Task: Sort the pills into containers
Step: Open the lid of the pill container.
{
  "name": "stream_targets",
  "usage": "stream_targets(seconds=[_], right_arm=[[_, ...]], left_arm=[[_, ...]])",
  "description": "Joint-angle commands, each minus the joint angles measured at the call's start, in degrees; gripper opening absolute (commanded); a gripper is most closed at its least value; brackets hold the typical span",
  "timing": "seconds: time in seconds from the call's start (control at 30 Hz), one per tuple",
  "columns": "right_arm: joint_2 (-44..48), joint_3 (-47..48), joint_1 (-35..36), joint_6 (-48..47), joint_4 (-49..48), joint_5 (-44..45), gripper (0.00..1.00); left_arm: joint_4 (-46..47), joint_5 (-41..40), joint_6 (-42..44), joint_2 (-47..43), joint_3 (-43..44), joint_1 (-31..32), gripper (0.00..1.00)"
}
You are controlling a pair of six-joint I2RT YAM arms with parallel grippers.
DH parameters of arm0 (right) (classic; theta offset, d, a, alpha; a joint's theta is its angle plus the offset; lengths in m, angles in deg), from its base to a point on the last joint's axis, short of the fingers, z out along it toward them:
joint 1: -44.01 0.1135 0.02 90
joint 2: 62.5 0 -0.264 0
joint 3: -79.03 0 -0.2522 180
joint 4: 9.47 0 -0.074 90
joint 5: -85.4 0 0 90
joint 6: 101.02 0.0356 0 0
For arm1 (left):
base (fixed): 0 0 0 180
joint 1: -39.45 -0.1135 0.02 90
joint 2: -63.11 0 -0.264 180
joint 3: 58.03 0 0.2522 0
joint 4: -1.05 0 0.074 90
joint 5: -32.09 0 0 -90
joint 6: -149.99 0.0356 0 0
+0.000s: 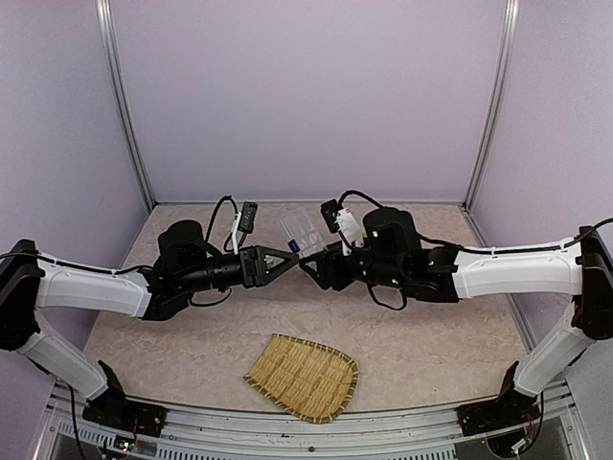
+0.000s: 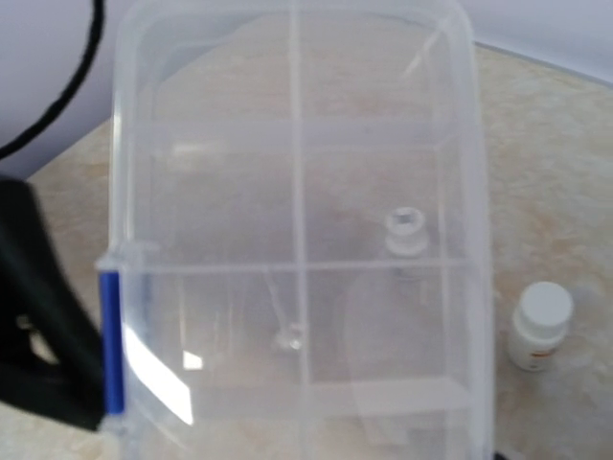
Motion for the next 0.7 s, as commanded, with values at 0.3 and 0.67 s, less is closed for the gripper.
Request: stream_targets(seconds=[0.3, 0.67], right_arm=[[-2.4, 0.5, 2.1, -1.9, 2.7, 8.7, 0.56], [-2.0, 0.5, 2.7, -1.4, 3.0, 9.5, 0.56]], left_arm=[[-2.3, -3.0, 0.3, 0.7, 2.3, 0.3, 0.26], [-2.6, -4.7, -0.6, 0.1, 1.0, 0.3, 0.41]])
